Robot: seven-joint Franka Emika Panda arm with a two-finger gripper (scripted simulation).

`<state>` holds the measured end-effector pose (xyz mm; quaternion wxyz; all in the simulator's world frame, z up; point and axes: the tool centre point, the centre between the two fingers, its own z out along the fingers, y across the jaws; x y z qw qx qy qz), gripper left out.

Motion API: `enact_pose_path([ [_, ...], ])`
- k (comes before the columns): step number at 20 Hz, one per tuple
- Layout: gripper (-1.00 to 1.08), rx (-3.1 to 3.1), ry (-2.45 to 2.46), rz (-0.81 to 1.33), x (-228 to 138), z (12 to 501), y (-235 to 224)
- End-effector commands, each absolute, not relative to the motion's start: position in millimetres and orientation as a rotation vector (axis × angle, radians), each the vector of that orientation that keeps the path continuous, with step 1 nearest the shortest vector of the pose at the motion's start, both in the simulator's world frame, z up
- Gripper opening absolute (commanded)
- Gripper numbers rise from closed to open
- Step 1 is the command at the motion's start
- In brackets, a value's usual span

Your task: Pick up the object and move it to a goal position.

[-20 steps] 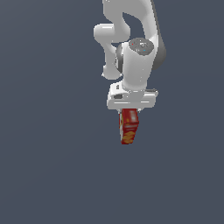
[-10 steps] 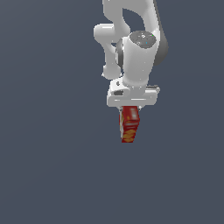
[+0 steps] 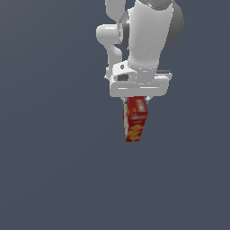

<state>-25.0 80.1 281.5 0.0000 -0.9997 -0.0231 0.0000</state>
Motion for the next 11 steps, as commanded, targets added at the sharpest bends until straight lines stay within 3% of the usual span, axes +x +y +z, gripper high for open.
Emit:
enact_pose_path([
  [1,-1.00,-3.141,-0.073,-0.001,-23.8,299.4,80.2],
  [11,-1.00,-3.141,-0.073,-0.001,-20.3,327.9,80.5],
])
